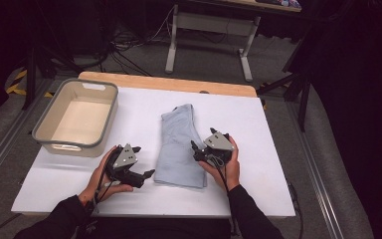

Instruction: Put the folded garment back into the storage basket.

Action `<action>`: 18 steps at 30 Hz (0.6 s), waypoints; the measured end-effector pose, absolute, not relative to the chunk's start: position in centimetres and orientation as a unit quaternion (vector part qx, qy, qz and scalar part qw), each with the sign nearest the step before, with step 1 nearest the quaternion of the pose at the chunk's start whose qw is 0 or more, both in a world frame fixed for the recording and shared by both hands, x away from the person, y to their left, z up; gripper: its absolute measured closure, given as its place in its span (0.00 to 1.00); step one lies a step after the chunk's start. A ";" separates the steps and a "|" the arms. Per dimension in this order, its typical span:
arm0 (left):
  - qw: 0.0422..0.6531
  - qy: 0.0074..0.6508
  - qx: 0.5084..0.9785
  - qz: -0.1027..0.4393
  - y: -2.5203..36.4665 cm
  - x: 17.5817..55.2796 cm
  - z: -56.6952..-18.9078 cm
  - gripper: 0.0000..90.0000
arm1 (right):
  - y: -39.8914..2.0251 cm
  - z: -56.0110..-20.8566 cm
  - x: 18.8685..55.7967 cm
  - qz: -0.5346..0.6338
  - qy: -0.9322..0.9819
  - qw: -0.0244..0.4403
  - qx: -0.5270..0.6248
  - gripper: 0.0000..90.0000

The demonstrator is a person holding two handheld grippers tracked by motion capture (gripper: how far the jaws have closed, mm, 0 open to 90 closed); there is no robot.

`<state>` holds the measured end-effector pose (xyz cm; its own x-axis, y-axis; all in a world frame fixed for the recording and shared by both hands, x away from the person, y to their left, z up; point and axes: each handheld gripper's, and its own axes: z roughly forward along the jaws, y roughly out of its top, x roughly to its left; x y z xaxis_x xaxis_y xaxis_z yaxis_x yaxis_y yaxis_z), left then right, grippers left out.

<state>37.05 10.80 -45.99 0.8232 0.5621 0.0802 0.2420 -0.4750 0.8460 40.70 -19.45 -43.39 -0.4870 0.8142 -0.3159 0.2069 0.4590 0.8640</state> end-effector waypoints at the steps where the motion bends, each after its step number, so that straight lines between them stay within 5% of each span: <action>1: 0.451 0.239 0.842 0.174 10.4 37.2 -46.0 0.12 | -19.3 -43.4 40.9 0.400 0.764 0.375 0.339 0.21; 18: 0.414 0.244 0.865 0.143 6.4 39.4 -46.5 0.13 | -17.3 -46.0 45.8 0.357 0.798 0.279 0.397 0.01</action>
